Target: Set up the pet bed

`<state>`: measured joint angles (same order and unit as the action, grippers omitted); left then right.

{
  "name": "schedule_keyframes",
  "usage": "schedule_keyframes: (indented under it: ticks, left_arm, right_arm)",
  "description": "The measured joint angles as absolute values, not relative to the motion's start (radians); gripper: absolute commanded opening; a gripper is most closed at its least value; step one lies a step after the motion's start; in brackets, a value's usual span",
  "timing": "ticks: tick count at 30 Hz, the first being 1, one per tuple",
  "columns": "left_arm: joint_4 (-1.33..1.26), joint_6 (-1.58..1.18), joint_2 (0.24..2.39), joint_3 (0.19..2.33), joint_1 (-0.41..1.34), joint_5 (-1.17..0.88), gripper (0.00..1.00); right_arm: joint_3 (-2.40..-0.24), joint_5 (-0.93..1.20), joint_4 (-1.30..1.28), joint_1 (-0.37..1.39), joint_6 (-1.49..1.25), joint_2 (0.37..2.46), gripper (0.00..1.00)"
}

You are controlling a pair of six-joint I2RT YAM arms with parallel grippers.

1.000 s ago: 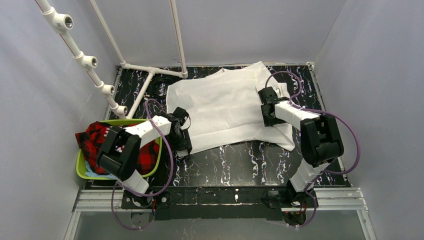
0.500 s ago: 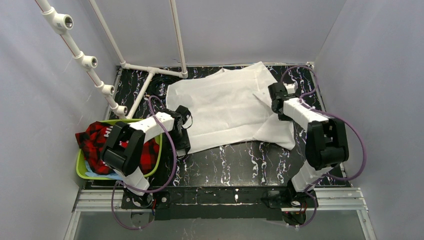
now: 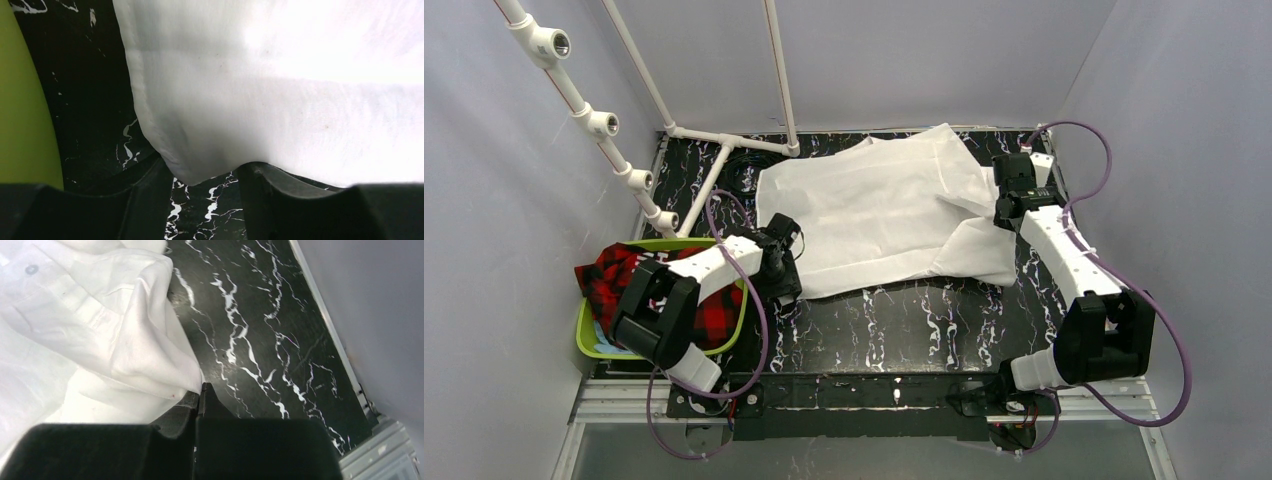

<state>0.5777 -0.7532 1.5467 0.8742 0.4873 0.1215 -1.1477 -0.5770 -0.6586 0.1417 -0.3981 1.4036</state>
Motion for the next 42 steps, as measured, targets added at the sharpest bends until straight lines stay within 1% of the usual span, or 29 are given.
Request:
schedule_keyframes:
  ticks: [1,2,5,6,8,10,12,14,16,21,25,29,31,33,35,37,40,42]
  left_arm:
    - [0.567,-0.754,1.541,0.87,0.487,0.124,0.48]
    - [0.558,-0.753,1.532,0.865,0.487,0.124,0.54]
    - [0.546,-0.746,1.473,0.842,0.487,0.124,0.78]
    - [0.546,-0.741,1.444,0.837,0.487,0.124,0.83]
    - [0.546,-0.732,1.372,0.828,0.487,0.125,0.88]
    - [0.546,-0.727,1.295,0.825,0.487,0.131,0.87]
    - [0.54,-0.726,1.229,0.825,0.487,0.142,0.81]
    - [0.54,-0.736,1.209,0.826,0.487,0.157,0.65]
    - [0.552,-0.759,1.241,0.826,0.487,0.17,0.6]
    - [0.575,-0.819,1.403,0.825,0.487,0.182,0.57]
    - [0.558,-0.831,1.461,0.825,0.492,0.176,0.54]
    - [0.548,-0.805,1.488,0.824,0.492,0.131,0.54]
    - [0.547,-0.781,1.502,0.825,0.492,0.097,0.55]
    - [0.55,-0.754,1.502,0.825,0.492,0.073,0.61]
    - [0.549,-0.735,1.495,0.822,0.491,0.054,0.71]
    - [0.549,-0.714,1.48,0.814,0.491,0.035,0.77]
    - [0.551,-0.696,1.465,0.804,0.497,-0.017,0.81]
    - [0.538,-0.691,1.451,0.793,0.497,-0.046,0.8]
  right_arm:
    - [-1.148,-0.58,-0.677,0.131,-0.41,1.402,0.01]
    - [-1.15,-0.583,-0.696,0.12,-0.419,1.401,0.01]
    - [-1.155,-0.593,-0.74,0.096,-0.44,1.4,0.01]
    - [-1.156,-0.595,-0.75,0.091,-0.443,1.4,0.01]
    - [-1.156,-0.595,-0.761,0.089,-0.449,1.4,0.01]
    - [-1.156,-0.594,-0.764,0.089,-0.455,1.4,0.01]
    - [-1.156,-0.59,-0.763,0.09,-0.461,1.4,0.01]
    - [-1.156,-0.587,-0.764,0.09,-0.466,1.4,0.01]
    - [-1.156,-0.587,-0.764,0.09,-0.469,1.399,0.01]
    - [-1.155,-0.588,-0.766,0.089,-0.468,1.381,0.01]
    - [-1.147,-0.595,-0.772,0.071,-0.467,1.345,0.01]
    - [-1.135,-0.622,-0.784,0.028,-0.466,1.327,0.01]
    - [-1.123,-0.635,-0.79,0.008,-0.466,1.33,0.01]
    - [-1.109,-0.645,-0.797,-0.008,-0.469,1.335,0.01]
    - [-1.097,-0.646,-0.802,-0.017,-0.471,1.341,0.01]
    - [-1.085,-0.644,-0.805,-0.02,-0.473,1.344,0.01]
    - [-1.069,-0.635,-0.801,-0.02,-0.474,1.344,0.01]
    - [-1.061,-0.623,-0.799,-0.019,-0.475,1.344,0.01]
